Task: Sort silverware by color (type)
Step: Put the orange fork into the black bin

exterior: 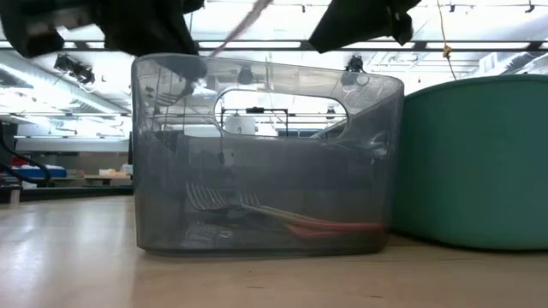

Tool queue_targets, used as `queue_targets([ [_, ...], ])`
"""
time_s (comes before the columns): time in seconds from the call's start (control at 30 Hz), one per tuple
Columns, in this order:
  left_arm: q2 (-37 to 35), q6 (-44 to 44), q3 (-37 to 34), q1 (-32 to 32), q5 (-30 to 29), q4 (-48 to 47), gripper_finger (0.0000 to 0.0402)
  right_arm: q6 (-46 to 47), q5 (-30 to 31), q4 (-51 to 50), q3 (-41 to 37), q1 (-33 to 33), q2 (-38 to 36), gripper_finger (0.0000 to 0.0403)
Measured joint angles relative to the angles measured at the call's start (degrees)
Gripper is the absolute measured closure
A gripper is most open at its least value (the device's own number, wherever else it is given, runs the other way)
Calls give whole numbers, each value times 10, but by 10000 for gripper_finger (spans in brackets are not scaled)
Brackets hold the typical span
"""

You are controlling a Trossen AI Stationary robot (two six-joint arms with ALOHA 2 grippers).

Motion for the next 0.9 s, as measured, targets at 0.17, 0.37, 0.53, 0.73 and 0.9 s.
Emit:
queue_targets([
  [0.17,9,45,0,12,39,48,385,28,16,-35,0,6,0,317],
  [0.37,47,106,1,27,72,102,385,36,18,-42,0,5,0,317],
  [0.53,87,119,17,46,71,95,385,46,18,-51,0,9,0,317],
  [0.73,128,87,62,67,85,69,385,58,18,-58,0,15,0,317],
  [0.9,137,30,79,77,112,39,385,74,22,-67,0,21,0,317],
])
